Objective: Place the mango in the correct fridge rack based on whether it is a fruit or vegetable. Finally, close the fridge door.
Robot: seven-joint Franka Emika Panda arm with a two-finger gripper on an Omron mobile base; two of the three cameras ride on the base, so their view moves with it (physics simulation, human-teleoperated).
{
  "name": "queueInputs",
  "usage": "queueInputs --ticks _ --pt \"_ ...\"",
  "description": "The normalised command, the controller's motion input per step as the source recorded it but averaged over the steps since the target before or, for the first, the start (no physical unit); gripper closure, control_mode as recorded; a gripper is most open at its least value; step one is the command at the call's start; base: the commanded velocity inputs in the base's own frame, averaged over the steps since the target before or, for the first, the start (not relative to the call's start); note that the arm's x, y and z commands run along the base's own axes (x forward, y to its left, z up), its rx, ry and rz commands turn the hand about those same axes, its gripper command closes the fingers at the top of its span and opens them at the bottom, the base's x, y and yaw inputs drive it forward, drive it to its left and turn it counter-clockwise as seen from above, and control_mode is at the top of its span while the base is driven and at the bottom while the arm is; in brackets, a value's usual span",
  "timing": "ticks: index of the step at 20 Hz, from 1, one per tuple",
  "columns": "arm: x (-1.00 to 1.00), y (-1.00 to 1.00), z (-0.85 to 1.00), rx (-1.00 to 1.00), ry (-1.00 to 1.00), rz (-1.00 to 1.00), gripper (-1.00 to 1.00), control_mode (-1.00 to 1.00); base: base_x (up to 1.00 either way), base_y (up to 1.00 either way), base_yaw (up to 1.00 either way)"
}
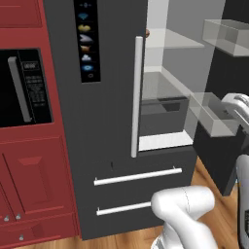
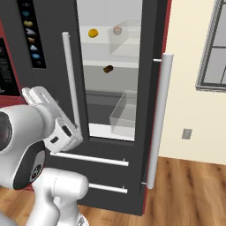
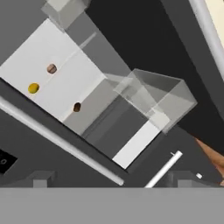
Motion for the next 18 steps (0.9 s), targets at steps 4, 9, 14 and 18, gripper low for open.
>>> queueInputs --ticks 4,9,14,18 --pt "-0.57 -1.0 -0.43 0.29 -0.14 0.0 -1.0 -1.0 0.0 0.0 0.0" --pt "-0.14 -1.0 -0.27 0.28 -0.13 0.0 -1.0 -1.0 0.0 0.0 0.0" --pt "0.4 -0.96 -0.43 0.25 -0.09 0.07 -1.0 -1.0 0.0 0.0 0.0" --pt "0.57 -0.92 -0.49 0.23 -0.03 0.13 -1.0 -1.0 0.0 0.0 0.0"
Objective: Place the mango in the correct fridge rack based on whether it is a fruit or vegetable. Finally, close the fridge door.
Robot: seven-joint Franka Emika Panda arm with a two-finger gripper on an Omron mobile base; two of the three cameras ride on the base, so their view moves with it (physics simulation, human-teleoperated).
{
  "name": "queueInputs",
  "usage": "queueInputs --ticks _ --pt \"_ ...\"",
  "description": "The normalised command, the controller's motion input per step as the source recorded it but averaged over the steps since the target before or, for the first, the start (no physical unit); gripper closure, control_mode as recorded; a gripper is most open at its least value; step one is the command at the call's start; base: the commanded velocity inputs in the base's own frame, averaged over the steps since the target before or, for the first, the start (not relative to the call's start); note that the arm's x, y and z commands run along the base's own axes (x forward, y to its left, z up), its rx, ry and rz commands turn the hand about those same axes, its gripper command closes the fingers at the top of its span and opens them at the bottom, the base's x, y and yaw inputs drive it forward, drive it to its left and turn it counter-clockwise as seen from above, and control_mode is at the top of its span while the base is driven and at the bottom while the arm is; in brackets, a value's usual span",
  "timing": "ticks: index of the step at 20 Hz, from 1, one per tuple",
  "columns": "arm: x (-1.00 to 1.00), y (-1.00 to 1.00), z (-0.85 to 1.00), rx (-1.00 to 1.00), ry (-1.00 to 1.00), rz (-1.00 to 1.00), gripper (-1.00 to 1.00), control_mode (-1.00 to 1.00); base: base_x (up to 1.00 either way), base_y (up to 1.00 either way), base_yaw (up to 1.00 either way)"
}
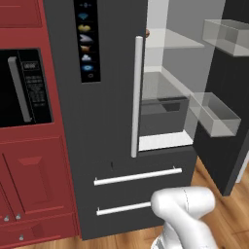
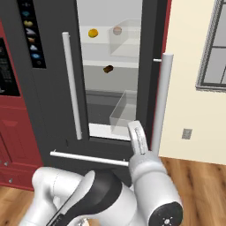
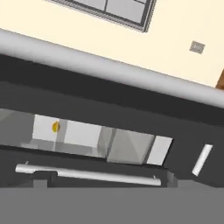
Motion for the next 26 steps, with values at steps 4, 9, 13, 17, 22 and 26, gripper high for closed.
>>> queueInputs --ticks 4,9,13,17,22,26 --pt "0.71 -0.75 -0.37 0.18 0.0 0.11 -1.0 -1.0 0.0 0.0 0.0" --pt "0.76 -0.68 -0.26 0.16 0.0 0.1 -1.0 -1.0 0.0 0.0 0.0" --pt "0.78 -0.59 -0.28 0.15 0.0 0.13 -1.0 -1.0 0.0 0.0 0.0" --pt "0.8 -0.23 -0.35 0.1 0.0 0.18 -1.0 -1.0 0.0 0.0 0.0" --pt "0.66 0.11 -0.16 0.0 0.02 0.28 -1.0 -1.0 0.0 0.0 0.0" --pt "0.13 0.75 0.01 -0.01 0.0 0.27 -1.0 -1.0 0.0 0.0 0.0"
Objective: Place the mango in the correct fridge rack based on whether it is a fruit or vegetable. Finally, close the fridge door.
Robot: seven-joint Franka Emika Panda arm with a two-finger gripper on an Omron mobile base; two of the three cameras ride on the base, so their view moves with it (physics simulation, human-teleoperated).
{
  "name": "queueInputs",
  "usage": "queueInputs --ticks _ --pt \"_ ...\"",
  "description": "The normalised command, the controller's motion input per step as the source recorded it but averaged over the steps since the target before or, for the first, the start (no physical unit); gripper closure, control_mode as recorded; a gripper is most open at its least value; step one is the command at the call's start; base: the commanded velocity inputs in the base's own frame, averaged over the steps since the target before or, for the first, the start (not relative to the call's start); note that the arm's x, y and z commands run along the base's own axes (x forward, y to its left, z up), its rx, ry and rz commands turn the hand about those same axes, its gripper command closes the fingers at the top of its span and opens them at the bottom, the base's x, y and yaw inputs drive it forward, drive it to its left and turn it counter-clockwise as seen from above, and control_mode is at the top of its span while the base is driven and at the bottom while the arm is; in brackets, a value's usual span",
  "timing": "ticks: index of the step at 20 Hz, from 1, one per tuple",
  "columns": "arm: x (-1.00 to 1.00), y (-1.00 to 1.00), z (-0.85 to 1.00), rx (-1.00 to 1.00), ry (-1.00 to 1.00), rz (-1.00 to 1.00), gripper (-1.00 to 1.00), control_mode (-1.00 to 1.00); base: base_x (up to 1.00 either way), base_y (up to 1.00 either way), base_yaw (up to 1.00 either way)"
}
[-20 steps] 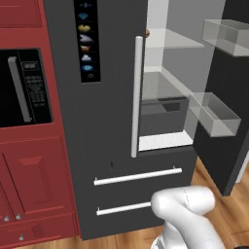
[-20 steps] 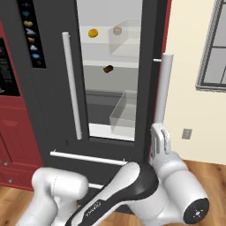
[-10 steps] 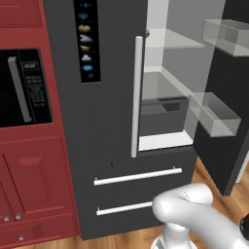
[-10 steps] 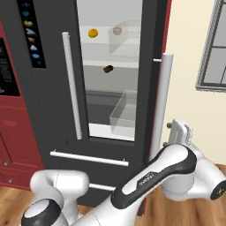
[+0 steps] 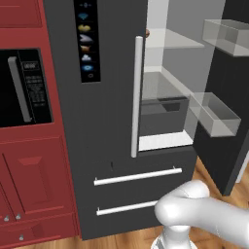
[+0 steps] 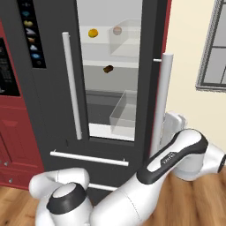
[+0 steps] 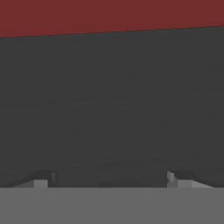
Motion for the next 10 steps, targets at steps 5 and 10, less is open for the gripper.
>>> queueInputs --ticks 5,10 --pt "0.0 1.0 0.02 -0.07 -0.01 0.18 -1.0 -1.0 0.0 0.0 0.0" --pt "0.0 1.0 0.01 -0.04 -0.08 0.04 -1.0 -1.0 0.0 0.0 0.0"
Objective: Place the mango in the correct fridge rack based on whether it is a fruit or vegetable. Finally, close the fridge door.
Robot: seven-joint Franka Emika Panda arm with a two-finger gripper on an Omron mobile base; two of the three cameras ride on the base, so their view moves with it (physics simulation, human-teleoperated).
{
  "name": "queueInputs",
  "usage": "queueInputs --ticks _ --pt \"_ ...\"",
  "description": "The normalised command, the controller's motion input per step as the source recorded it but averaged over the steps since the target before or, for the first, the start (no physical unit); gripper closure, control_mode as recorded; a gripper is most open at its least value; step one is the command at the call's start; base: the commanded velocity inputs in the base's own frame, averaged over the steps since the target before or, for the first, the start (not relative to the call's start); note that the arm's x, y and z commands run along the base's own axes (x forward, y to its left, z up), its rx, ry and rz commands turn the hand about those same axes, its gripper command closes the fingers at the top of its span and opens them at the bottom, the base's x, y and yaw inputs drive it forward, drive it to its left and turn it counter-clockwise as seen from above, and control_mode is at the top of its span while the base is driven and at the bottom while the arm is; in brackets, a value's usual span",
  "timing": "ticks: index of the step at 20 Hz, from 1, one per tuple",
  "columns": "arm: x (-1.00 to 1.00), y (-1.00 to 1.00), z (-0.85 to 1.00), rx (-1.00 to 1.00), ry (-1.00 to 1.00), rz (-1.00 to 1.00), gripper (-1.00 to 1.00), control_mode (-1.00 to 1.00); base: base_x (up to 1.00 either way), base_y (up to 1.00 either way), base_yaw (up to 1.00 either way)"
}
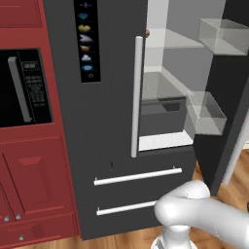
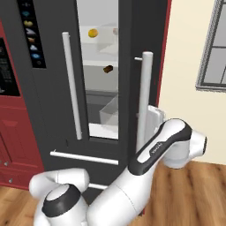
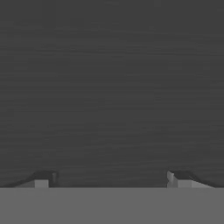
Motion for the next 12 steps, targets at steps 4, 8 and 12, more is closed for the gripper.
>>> queueInputs --ticks 4,8,12 --pt "0.06 1.0 0.16 -0.11 -0.14 -0.2 -1.0 -1.0 0.0 0.0 0.0" --pt "0.22 1.0 0.18 -0.11 -0.07 -0.33 -1.0 -1.0 0.0 0.0 0.0" --pt "0.43 1.0 0.23 -0.1 0.0 -0.31 -1.0 -1.0 0.0 0.0 0.0"
